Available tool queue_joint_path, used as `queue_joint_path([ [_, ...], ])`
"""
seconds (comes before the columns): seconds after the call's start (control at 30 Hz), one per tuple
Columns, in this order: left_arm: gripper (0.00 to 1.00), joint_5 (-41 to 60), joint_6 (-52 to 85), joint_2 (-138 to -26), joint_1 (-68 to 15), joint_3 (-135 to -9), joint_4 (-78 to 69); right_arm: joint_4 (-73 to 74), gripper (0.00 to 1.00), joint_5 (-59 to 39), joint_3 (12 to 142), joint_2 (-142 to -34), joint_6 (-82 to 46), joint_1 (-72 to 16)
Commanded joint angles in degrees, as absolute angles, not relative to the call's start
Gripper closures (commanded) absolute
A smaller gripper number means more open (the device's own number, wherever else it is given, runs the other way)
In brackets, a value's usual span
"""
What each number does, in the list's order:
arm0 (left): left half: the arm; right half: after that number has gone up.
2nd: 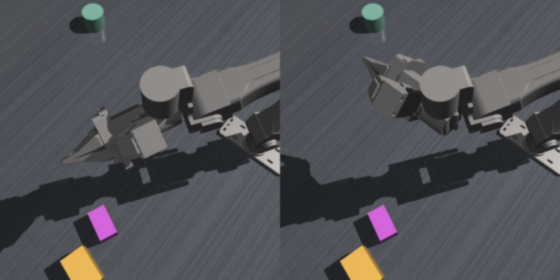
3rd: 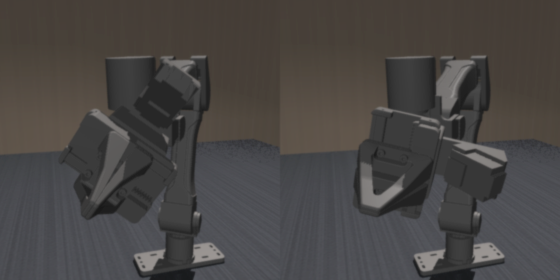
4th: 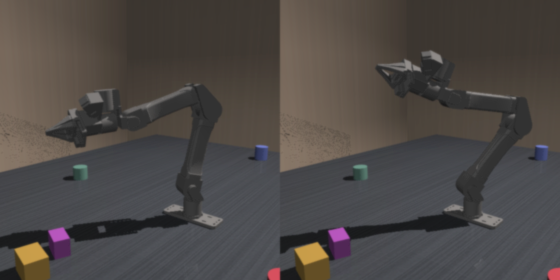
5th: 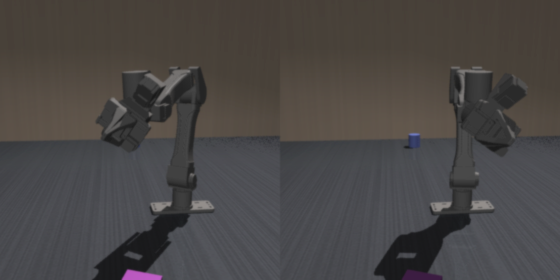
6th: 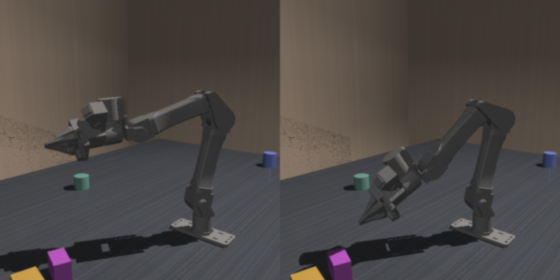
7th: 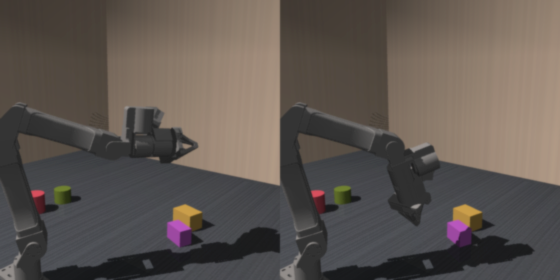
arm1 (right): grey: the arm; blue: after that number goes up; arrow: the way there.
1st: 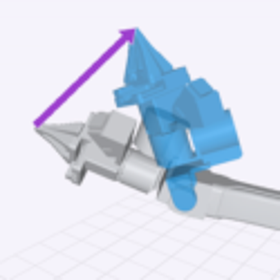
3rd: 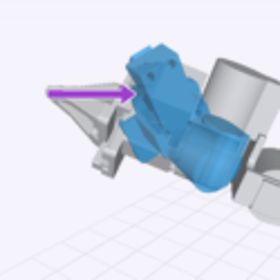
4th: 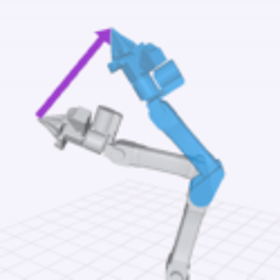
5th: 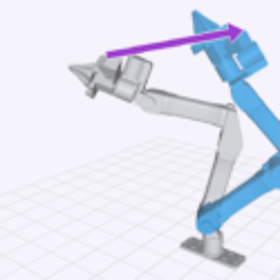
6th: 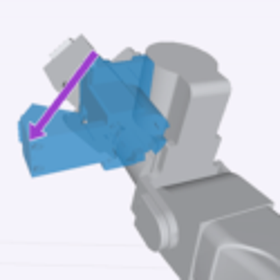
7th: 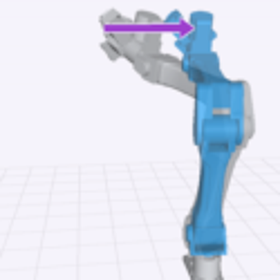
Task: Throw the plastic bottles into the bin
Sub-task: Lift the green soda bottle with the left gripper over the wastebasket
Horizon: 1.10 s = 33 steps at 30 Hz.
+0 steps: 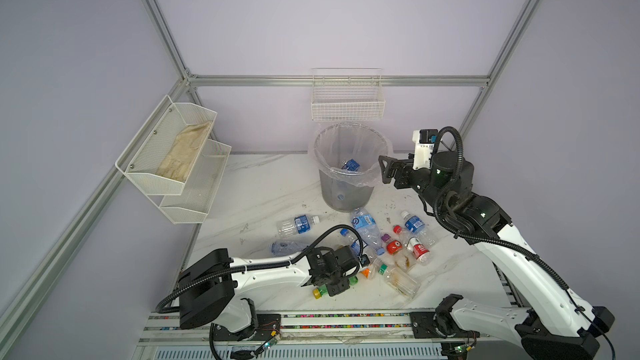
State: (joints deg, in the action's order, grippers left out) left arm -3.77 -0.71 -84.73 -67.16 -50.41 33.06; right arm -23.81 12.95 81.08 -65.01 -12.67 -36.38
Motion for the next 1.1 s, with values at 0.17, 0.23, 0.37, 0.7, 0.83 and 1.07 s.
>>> queue_joint_path([
  [0.17,0.88,-4.45,-1.77,-80.46,-67.37,-54.83,35.75,-23.64,0.03,14.56,79.22,-62.57,-13.45,-36.47],
  [0.23,0.89,-5.47,-1.33,-78.1,-67.4,-55.09,36.18,-23.64,0.03,14.76,78.89,-62.08,-13.53,-36.47],
  [0.37,0.89,-8.47,-0.1,-74.42,-67.28,-55.79,36.86,-23.64,0.03,15.63,78.38,-61.01,-13.76,-36.47],
  [0.7,0.92,-12.52,-0.1,-66.15,-66.18,-58.05,36.69,-23.73,0.02,16.81,77.21,-59.31,-14.48,-36.47],
  [0.83,0.92,-13.18,-0.51,-63.42,-64.35,-60.18,36.6,-23.73,0.03,17.58,76.42,-58.37,-14.85,-36.47],
  [1.07,0.94,-14.28,-0.38,-58.31,-58.4,-63.83,31.22,-23.78,0.03,17.23,74.16,-56.84,-16.3,-36.47],
])
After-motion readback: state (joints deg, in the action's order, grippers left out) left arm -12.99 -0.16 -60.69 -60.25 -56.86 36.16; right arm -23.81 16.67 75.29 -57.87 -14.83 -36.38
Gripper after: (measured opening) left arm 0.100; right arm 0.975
